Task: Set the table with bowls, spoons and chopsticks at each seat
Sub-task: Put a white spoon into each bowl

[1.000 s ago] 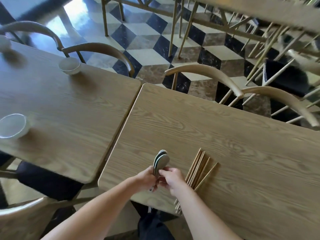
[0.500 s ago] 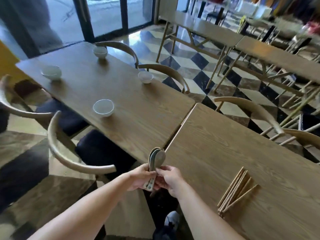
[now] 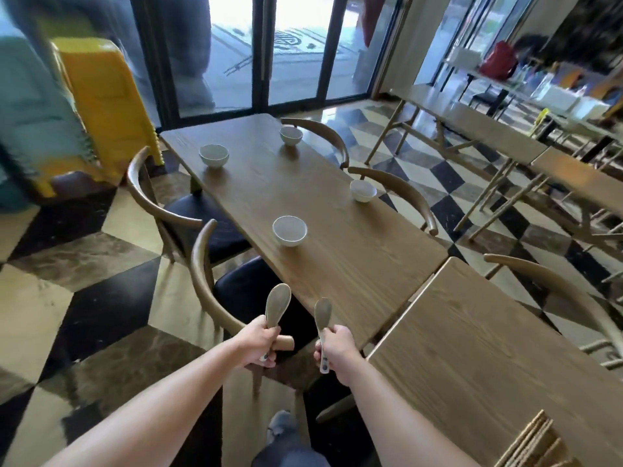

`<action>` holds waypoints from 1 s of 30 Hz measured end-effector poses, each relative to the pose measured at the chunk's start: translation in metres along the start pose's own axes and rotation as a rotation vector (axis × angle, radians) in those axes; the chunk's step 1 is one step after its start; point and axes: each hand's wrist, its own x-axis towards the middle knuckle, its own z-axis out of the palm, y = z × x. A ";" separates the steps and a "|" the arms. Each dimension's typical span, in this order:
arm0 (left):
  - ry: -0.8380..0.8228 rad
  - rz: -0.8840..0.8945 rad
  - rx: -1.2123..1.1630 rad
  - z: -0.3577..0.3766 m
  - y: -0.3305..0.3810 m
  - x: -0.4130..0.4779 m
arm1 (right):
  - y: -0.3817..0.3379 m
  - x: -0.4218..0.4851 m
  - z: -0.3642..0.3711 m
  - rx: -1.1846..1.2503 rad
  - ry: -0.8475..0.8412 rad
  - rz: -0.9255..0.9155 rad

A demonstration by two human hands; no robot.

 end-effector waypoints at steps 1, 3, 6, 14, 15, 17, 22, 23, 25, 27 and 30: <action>0.014 -0.001 -0.009 -0.007 0.001 0.004 | -0.004 0.008 0.002 -0.039 -0.004 0.004; 0.052 -0.022 -0.007 -0.022 0.005 0.014 | -0.013 0.026 0.005 -0.124 -0.020 0.001; 0.128 -0.076 -0.005 -0.048 0.024 0.034 | -0.033 0.050 0.009 -0.253 -0.074 -0.021; 0.166 -0.099 0.008 -0.081 0.100 0.095 | -0.103 0.128 -0.005 -0.479 -0.038 -0.148; 0.161 -0.100 0.016 -0.081 0.107 0.102 | -0.111 0.137 -0.008 -0.519 -0.038 -0.161; 0.158 -0.111 0.016 -0.080 0.120 0.115 | -0.127 0.158 -0.012 -0.611 -0.025 -0.187; 0.092 -0.145 0.017 -0.090 0.139 0.144 | -0.156 0.196 -0.008 -0.682 0.014 -0.197; 0.077 -0.163 0.027 -0.094 0.141 0.151 | -0.161 0.201 -0.005 -0.707 0.017 -0.204; 0.049 -0.189 0.035 -0.103 0.143 0.165 | -0.170 0.210 0.000 -0.755 0.022 -0.208; 0.023 -0.208 0.012 -0.111 0.144 0.180 | -0.176 0.219 0.008 -0.777 0.027 -0.196; -0.021 -0.248 -0.043 -0.127 0.144 0.202 | -0.185 0.231 0.019 -0.792 0.025 -0.157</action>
